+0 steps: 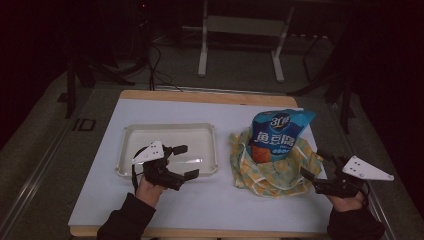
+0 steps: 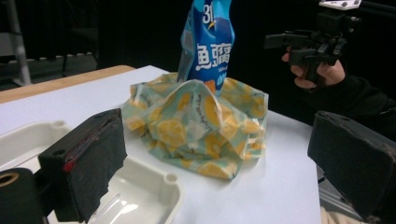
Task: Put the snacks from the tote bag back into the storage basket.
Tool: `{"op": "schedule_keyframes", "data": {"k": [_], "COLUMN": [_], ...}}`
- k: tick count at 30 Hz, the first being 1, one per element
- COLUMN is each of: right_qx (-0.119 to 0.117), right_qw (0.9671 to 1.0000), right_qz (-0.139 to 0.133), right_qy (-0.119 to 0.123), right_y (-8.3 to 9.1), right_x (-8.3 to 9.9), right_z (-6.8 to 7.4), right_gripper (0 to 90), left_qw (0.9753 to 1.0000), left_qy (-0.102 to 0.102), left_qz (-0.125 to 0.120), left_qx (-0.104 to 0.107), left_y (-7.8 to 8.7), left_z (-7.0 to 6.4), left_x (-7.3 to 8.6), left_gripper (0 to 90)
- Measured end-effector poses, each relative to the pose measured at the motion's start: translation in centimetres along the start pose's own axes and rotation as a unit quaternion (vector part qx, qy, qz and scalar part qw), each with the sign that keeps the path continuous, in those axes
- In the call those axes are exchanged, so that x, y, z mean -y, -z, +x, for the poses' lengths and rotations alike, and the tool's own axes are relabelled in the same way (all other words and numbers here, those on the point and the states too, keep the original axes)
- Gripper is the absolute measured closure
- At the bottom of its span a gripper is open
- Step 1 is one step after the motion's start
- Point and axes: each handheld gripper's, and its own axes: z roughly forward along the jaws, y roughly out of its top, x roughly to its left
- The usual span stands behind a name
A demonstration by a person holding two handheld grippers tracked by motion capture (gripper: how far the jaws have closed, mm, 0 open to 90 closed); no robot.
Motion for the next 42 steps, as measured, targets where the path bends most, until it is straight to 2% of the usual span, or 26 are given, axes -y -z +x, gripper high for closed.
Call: {"op": "schedule_keyframes", "data": {"k": [1, 4, 8, 13, 19, 26, 30, 33, 34, 35, 36, 37, 42], "right_qx": [-0.001, -0.002, -0.006, -0.001, -0.003, 0.002, -0.003, -0.003, -0.005, -0.006, -0.006, -0.007, -0.012], "right_qw": [1.0, 1.0, 1.0, 1.0, 1.0, 0.9999, 0.9998, 0.9998, 0.9997, 0.9997, 0.9997, 0.9997, 0.9996], "right_qz": [0.0, 0.002, 0.004, 0.005, 0.008, 0.014, 0.02, 0.021, 0.021, 0.022, 0.022, 0.021, 0.023], "right_qy": [0.0, -0.001, -0.001, 0.001, -0.004, -0.001, 0.002, 0.0, -0.006, -0.009, -0.009, -0.008, -0.01], "right_y": [0.0, -0.1, -0.2, -0.4, -0.7, -1.5, -2.0, -2.3, -2.5, -2.6, -2.7, -2.8, -3.3], "right_x": [-0.1, -0.3, -0.6, -0.9, -1.1, -1.2, -1.3, -1.3, -1.3, -1.3, -1.3, -1.3, -1.4], "right_z": [-0.1, -0.4, -0.6, -1.0, -1.6, -2.0, -2.2, -2.4, -2.5, -2.6, -2.7, -2.8, -3.1], "right_gripper": [12.8, 12.9, 13.4, 13.5, 13.6, 13.6, 14.7, 15.9, 16.5, 16.6, 17.3, 18.2, 21.1], "left_qw": [0.9999, 0.9998, 0.9995, 0.9995, 0.9991, 0.9982, 0.9979, 0.9977, 0.9975, 0.9974, 0.9974, 0.997, 0.9972], "left_qy": [-0.003, -0.017, -0.023, -0.016, -0.02, -0.028, -0.028, -0.028, -0.021, -0.021, -0.021, -0.032, -0.033], "left_qz": [-0.002, 0.009, 0.02, 0.023, 0.032, 0.046, 0.049, 0.051, 0.053, 0.054, 0.054, 0.058, 0.059], "left_qx": [0.011, 0.003, 0.004, 0.015, 0.017, 0.025, 0.032, 0.035, 0.041, 0.044, 0.044, 0.039, 0.033], "left_y": [-0.2, -1.1, -2.2, -3.8, -6.0, -8.8, -10.4, -11.1, -11.9, -12.2, -12.2, -12.9, -14.3], "left_z": [0.0, -0.1, -0.1, 0.0, 0.2, 0.4, 0.6, 0.6, 0.6, 0.5, 0.5, 0.5, 0.7], "left_x": [-0.1, -0.5, -1.3, -2.1, -2.7, -3.4, -3.9, -4.1, -4.4, -4.5, -4.5, -4.7, -4.8], "left_gripper": [4.7, 4.8, 4.7, 4.8, 4.8, 5.3, 5.4, 6.9, 7.0, 7.0, 7.0, 7.0, 7.0]}}
